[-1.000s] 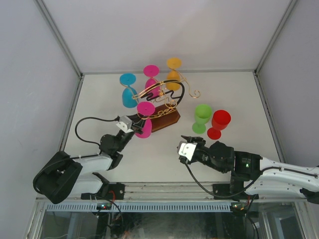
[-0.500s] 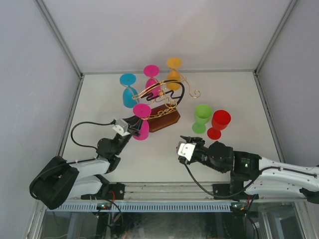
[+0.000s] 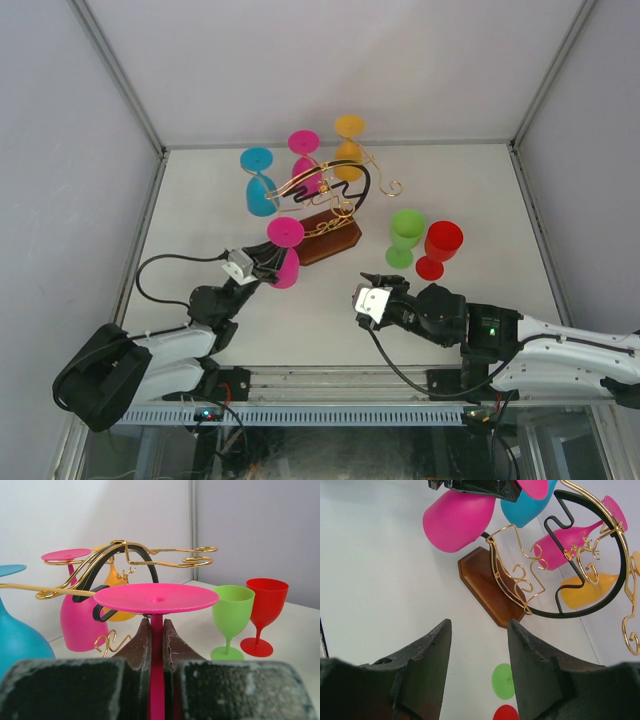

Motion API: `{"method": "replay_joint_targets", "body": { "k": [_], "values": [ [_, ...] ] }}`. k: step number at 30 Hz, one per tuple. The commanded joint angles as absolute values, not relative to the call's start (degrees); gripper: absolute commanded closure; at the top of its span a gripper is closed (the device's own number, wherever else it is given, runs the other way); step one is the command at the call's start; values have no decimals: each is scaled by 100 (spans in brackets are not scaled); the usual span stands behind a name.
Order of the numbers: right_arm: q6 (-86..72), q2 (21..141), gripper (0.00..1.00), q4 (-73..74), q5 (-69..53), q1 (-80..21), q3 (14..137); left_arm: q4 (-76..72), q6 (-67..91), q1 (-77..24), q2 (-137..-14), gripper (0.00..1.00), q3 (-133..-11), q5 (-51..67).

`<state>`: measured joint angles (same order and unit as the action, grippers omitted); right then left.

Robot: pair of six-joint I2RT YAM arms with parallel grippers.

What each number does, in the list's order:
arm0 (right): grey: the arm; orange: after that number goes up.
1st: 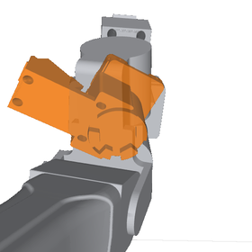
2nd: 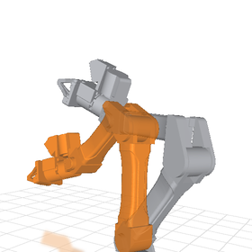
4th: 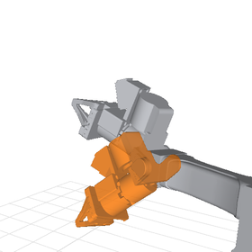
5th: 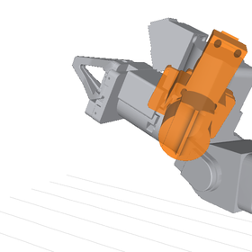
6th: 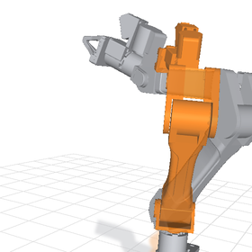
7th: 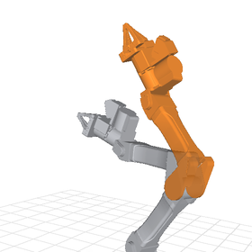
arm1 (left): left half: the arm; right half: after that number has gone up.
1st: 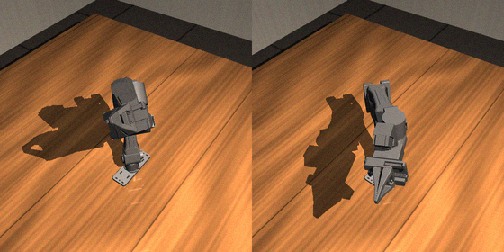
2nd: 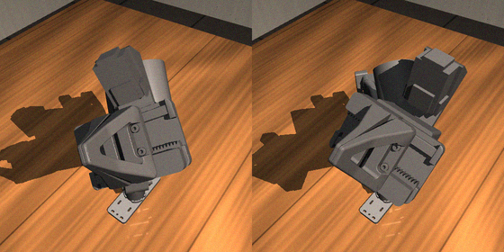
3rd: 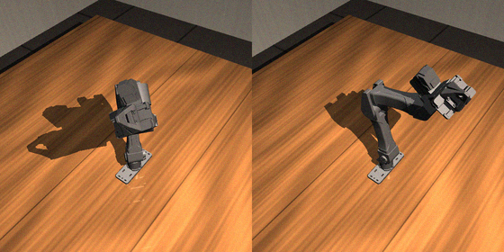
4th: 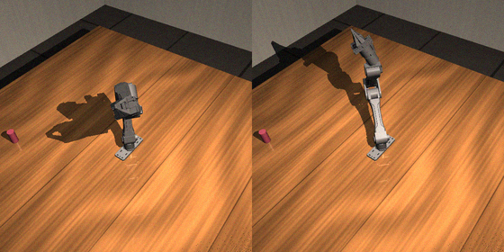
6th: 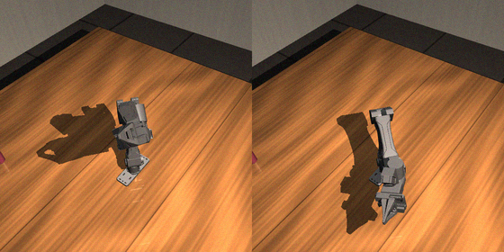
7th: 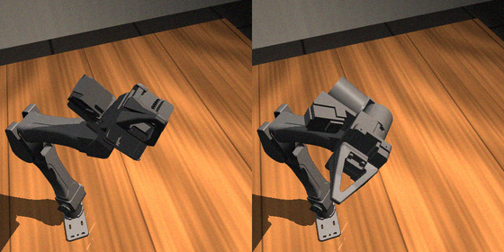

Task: Place the wine glass upside down on the wine glass rack
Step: Turn the wine glass upside down at the wine rack.

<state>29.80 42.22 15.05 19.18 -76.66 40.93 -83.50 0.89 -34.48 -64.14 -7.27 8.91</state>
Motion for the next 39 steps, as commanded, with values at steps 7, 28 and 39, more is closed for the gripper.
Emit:
{"method": "replay_joint_targets", "body": {
  "k": [7, 28, 39],
  "values": [
    [2997, 4226, 51, 1240, 1908, -7721, 4220, -8635, 197, -3428, -6462, 100, -731, 1549],
    [2949, 4131, 51, 1392, 1950, -7725, 4220, -8631, 424, -3428, -7444, 99, -1458, 1243],
    [2927, 4087, 51, 1433, 1951, -7722, 4223, -8632, 606, -3408, -7577, 75, -1497, 684]
  ]
}}
